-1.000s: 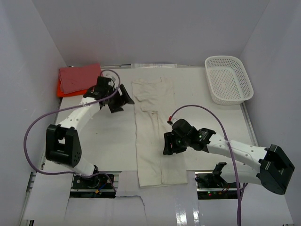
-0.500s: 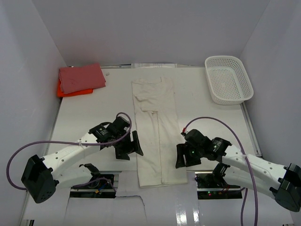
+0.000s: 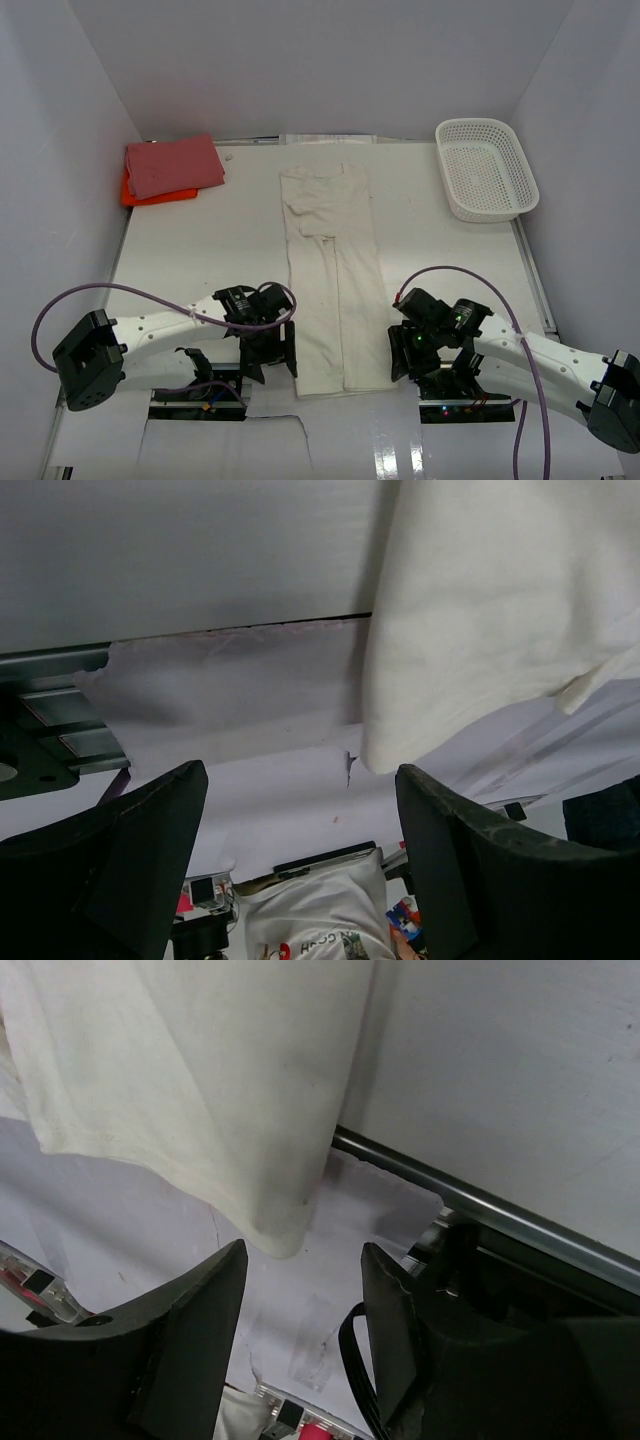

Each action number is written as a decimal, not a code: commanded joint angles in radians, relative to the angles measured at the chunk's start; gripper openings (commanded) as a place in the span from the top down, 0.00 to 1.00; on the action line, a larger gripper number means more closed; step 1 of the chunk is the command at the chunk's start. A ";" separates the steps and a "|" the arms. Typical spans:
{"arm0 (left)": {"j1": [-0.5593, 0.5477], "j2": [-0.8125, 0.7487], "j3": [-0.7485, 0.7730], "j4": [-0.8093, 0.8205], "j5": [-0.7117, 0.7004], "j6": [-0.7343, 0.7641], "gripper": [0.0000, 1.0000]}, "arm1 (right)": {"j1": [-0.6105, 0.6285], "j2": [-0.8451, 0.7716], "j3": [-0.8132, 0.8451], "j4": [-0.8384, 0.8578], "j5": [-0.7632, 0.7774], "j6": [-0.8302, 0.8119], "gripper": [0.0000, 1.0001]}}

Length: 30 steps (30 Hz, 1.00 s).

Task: Fold and stack the t-shirts
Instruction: Grab the bottom of the folded rectangular tshirt with both arms

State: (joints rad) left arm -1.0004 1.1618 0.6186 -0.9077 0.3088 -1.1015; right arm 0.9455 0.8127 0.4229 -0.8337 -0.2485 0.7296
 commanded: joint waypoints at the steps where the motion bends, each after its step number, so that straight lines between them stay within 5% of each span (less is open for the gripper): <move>1: -0.036 -0.056 -0.040 0.061 0.023 -0.093 0.13 | 0.012 -0.001 0.001 -0.015 -0.041 -0.006 0.44; 9: -0.142 -0.013 -0.088 0.184 -0.077 -0.153 0.15 | 0.022 -0.009 -0.044 0.065 -0.064 0.005 0.50; 24: -0.172 -0.036 -0.143 0.270 -0.102 -0.207 0.15 | 0.045 -0.007 -0.105 0.168 -0.087 0.047 0.63; 30: -0.173 -0.036 -0.141 0.273 -0.102 -0.209 0.15 | 0.053 -0.018 -0.108 0.177 -0.100 0.062 0.86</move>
State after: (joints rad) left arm -1.1675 1.1305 0.4843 -0.6716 0.2573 -1.2648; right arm 0.9909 0.8051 0.3286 -0.6792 -0.3252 0.7776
